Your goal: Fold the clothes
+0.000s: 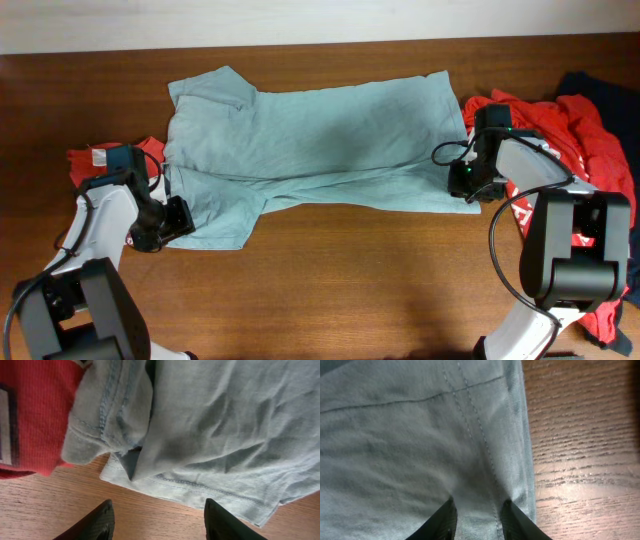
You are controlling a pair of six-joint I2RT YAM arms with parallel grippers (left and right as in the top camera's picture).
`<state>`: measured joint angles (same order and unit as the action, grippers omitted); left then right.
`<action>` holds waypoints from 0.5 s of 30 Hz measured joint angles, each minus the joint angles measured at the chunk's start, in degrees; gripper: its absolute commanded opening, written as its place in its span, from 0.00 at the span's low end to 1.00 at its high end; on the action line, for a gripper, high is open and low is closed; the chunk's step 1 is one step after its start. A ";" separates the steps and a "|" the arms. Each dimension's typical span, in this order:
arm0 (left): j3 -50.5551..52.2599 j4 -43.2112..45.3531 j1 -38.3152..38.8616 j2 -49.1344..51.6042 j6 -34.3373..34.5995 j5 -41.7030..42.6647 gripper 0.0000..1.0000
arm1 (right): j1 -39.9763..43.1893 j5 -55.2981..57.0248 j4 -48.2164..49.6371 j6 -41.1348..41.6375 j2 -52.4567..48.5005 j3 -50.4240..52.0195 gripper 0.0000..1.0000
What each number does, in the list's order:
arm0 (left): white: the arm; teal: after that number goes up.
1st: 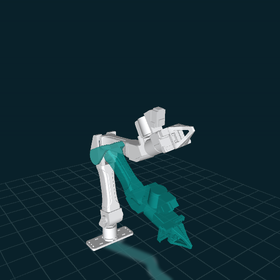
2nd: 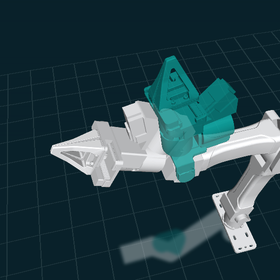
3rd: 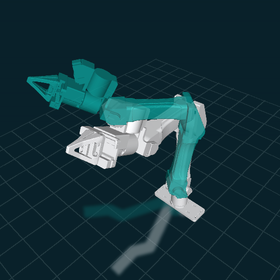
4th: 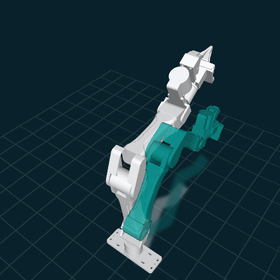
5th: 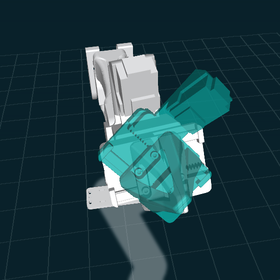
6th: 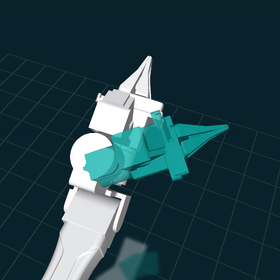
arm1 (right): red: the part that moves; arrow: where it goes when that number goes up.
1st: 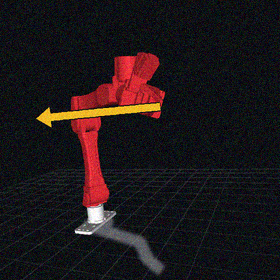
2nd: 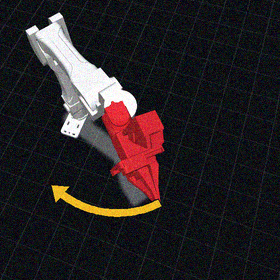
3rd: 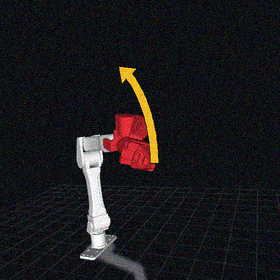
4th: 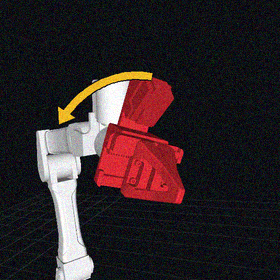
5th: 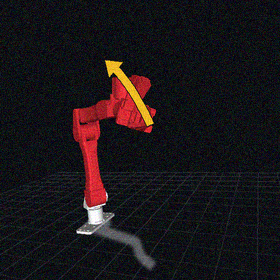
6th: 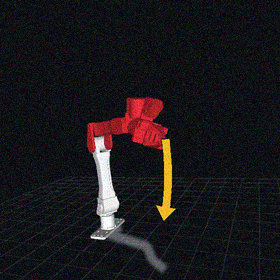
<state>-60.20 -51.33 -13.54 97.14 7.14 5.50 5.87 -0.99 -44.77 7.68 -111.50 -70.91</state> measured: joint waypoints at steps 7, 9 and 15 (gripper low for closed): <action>-0.66 1.29 0.00 -0.02 0.00 0.07 0.49 | 0.00 0.00 -0.94 -0.09 0.00 0.00 0.35; -3.43 1.90 0.00 -0.17 -0.09 0.09 0.16 | 0.00 0.00 -1.09 -0.15 0.00 0.00 0.35; -10.93 8.46 -0.79 -2.71 -0.22 -1.73 0.08 | 0.00 0.00 -1.27 -0.13 0.00 0.00 0.35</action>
<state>-71.13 -42.87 -14.33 94.43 6.92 3.77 5.87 -0.99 -46.04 7.55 -111.50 -70.91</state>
